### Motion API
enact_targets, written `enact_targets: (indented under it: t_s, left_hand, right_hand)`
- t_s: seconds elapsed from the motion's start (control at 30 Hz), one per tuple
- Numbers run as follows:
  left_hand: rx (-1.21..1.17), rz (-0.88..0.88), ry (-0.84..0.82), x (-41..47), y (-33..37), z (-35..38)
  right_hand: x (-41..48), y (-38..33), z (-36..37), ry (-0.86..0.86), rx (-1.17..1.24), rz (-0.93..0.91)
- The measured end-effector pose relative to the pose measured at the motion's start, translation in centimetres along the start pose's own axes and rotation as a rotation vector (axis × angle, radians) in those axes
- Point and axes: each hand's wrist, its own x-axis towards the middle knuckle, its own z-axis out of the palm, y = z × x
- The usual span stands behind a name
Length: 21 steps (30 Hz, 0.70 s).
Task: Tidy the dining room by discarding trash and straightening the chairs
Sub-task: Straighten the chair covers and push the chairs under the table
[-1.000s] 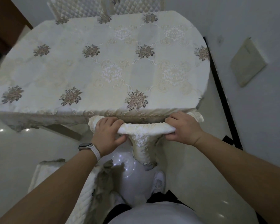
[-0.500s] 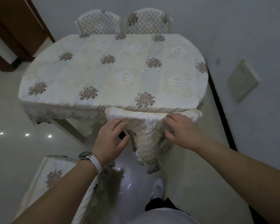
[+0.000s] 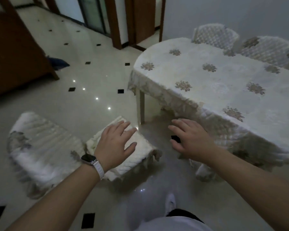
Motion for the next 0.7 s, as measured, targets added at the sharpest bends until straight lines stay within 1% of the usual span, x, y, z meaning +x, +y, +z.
enact_targets:
  t_s: [0.13,0.3,0.4,0.53,0.7]
  left_hand:
    - [0.063,-0.129,0.065,-6.5,-1.9,-1.6]
    - [0.137,-0.358,0.045,-13.6,-2.1,-4.0]
    - [0.201,-0.473,0.051,-17.0,-0.8,-5.7]
    - [0.282,-0.597,0.017,-20.8,0.8,-7.6]
    - [0.373,-0.729,-0.007,-26.1,2.6,-9.5]
  right_hand:
    - [3.0,-4.9,0.2,0.022,0.011,-0.235]
    - [5.6,-10.4,0.8,0.052,0.093,-0.477]
    - [6.6,-13.2,1.1,0.051,0.174,-0.593]
    - [7.6,-16.8,2.3,0.054,0.287,-0.740]
    - [7.3,-22.4,2.8,0.067,0.358,-0.878]
